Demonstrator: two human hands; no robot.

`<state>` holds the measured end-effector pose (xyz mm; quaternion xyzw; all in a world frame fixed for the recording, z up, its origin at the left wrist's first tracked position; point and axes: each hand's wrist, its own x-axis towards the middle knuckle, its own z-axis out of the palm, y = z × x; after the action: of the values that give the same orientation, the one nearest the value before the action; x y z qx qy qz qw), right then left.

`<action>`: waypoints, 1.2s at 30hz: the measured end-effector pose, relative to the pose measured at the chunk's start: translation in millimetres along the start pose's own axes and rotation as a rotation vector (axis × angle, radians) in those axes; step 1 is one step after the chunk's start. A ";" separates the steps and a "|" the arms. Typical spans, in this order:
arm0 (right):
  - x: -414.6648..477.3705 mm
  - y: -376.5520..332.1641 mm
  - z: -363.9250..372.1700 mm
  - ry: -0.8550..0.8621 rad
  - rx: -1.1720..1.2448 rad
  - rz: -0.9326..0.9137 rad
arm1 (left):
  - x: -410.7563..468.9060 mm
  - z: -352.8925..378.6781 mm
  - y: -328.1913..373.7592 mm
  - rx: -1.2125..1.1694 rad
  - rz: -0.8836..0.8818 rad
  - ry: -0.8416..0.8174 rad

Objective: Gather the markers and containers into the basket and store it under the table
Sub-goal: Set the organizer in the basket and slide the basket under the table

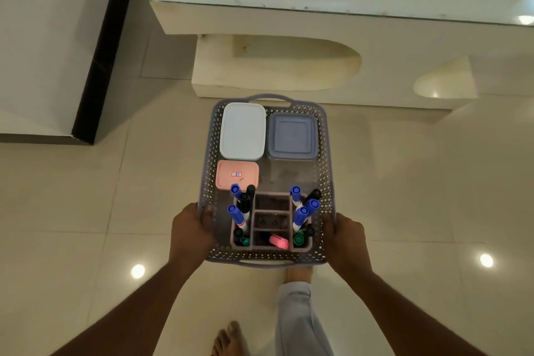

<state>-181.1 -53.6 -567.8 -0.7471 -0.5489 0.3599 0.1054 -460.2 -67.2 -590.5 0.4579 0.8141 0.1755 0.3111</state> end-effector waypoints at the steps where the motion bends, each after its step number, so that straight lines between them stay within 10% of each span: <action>1: 10.2 -0.4 1.1 0.002 -0.016 -0.017 | 8.8 4.1 1.2 0.001 0.002 0.002; 36: 522.6 -87.6 82.1 0.255 0.058 -0.187 | 504.2 123.5 94.8 -0.134 0.145 0.174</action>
<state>-227.6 428.0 -799.0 -0.7290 -0.5875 0.2664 0.2289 -512.7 413.1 -802.8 0.4769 0.7891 0.2907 0.2558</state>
